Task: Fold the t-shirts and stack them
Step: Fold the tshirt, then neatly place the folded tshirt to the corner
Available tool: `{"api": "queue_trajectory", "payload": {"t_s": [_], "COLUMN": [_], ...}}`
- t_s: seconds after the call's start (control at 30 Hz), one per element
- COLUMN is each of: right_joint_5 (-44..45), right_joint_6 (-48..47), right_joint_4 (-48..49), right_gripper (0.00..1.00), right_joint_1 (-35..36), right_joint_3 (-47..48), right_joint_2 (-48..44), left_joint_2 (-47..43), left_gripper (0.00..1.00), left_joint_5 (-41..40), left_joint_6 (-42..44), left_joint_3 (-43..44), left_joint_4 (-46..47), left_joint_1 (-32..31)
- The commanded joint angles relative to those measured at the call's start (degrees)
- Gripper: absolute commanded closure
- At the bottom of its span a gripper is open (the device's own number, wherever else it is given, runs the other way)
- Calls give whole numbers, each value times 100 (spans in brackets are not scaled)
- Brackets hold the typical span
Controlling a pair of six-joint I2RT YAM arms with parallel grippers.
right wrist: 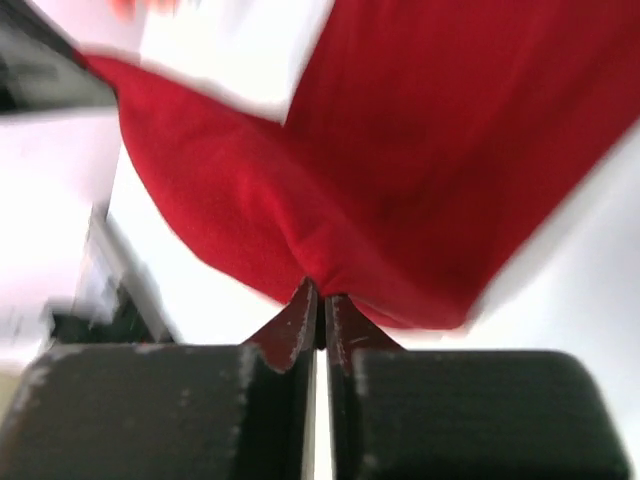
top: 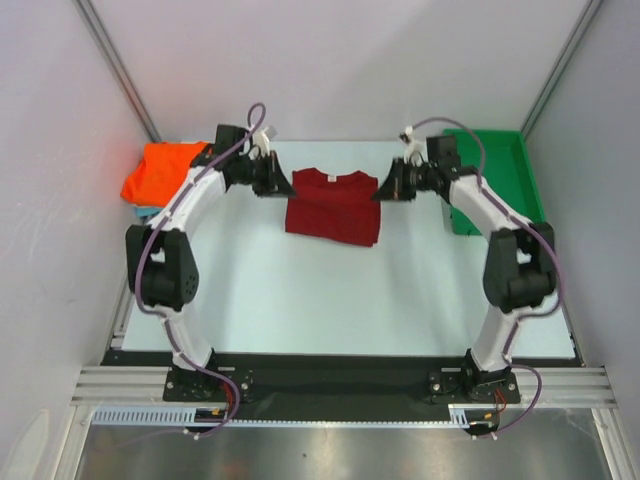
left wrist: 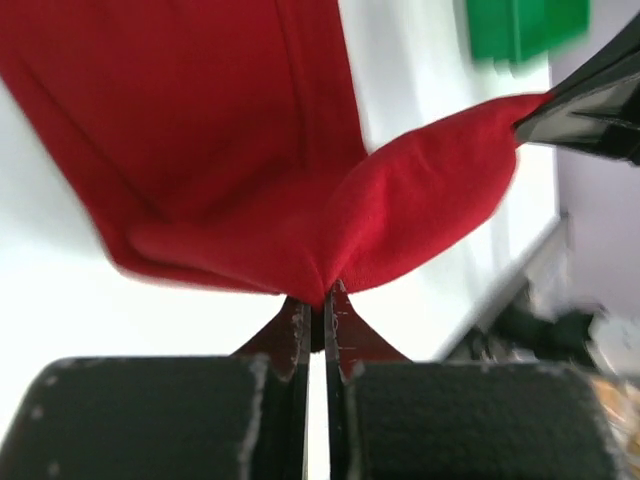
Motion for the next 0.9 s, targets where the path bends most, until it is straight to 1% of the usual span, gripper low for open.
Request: {"api": "queue_trajectory", "payload": {"t_s": [0.0, 0.03, 0.07, 0.1, 0.13, 0.17, 0.23, 0.27, 0.4, 0.5, 0.6, 0.77, 0.87], "right_joint_5": [106, 203, 326, 588, 739, 845, 610, 321, -181, -305, -436, -482, -437], "right_joint_6": [-126, -91, -116, -317, -354, -345, -162, -82, 217, 296, 612, 727, 631], "right_joint_4": [516, 569, 613, 535, 473, 455, 674, 762, 1017, 1149, 1465, 1353, 1177], "right_gripper": [92, 83, 71, 51, 44, 39, 39, 39, 41, 44, 45, 45, 45], "right_joint_1": [-203, -282, -300, -300, -309, -327, -362, -371, -301, -239, -187, -37, 51], "right_joint_3": [1626, 2309, 2576, 2840, 3069, 3150, 2914, 2600, 2193, 2166, 2113, 2210, 2315], "right_joint_2": [1328, 1682, 1947, 2384, 2484, 2529, 2311, 2214, 2072, 2169, 2335, 2678, 2863], "left_joint_2": [881, 1433, 1717, 1920, 2217, 2264, 2203, 2081, 1843, 1878, 2035, 2395, 2668], "left_gripper": [94, 72, 60, 36, 28, 23, 19, 19, 19, 20, 19, 19, 20], "left_joint_5": [-394, -491, -596, -998, -1237, -1413, -1616, -1660, -1503, -1336, -1310, -1099, -669], "left_joint_6": [354, 398, 564, 670, 750, 959, 1110, 1093, 1269, 1357, 1383, 1261, 1016], "left_joint_3": [1429, 1745, 2305, 2546, 2775, 3047, 3023, 2797, 2180, 2013, 2021, 2074, 2074], "left_joint_4": [123, 149, 193, 211, 133, 97, 27, 0, -219, -413, -439, -457, -334], "left_joint_1": [141, 141, 123, 106, 79, 36, 9, 35, 140, 211, 246, 281, 413]}}
